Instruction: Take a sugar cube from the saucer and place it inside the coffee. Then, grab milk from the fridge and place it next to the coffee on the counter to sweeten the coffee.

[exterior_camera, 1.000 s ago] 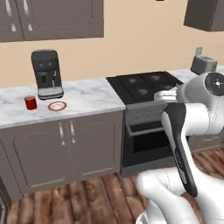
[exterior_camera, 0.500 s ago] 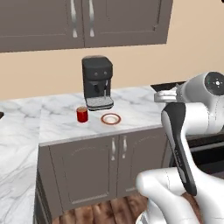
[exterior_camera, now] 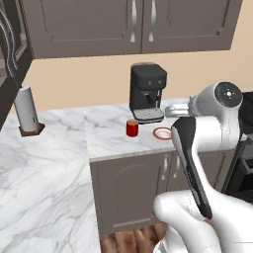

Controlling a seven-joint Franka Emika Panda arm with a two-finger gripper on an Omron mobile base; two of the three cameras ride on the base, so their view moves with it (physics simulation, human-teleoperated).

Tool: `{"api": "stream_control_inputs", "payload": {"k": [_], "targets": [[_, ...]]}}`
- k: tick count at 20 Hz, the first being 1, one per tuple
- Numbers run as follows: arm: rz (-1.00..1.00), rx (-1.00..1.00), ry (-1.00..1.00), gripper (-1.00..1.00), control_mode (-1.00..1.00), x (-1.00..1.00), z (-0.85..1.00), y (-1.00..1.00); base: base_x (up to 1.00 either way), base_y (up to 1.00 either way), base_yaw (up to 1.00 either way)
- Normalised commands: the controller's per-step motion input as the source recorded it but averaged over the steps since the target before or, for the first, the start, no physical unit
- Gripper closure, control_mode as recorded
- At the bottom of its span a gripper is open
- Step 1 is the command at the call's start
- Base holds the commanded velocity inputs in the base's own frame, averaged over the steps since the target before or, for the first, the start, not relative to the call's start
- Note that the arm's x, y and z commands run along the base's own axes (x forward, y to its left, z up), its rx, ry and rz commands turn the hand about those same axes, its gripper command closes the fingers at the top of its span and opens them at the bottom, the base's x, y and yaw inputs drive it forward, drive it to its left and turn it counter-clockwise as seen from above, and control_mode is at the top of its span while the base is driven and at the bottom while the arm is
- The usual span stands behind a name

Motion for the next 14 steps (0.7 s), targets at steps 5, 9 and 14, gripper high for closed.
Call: {"api": "stream_control_inputs", "payload": {"k": [5,9,14], "targets": [[-0.02,-0.01,0.00,1.00,-1.00,1.00,-0.65,0.94,0.00,0.00,0.00],[-0.11,0.00,-0.07,1.00,-1.00,1.00,-0.76,1.00,0.00,0.00,0.00],[-0.31,0.01,-0.03,1.00,-1.00,0.88,-0.74,1.00,0.00,0.00,0.00]]}}
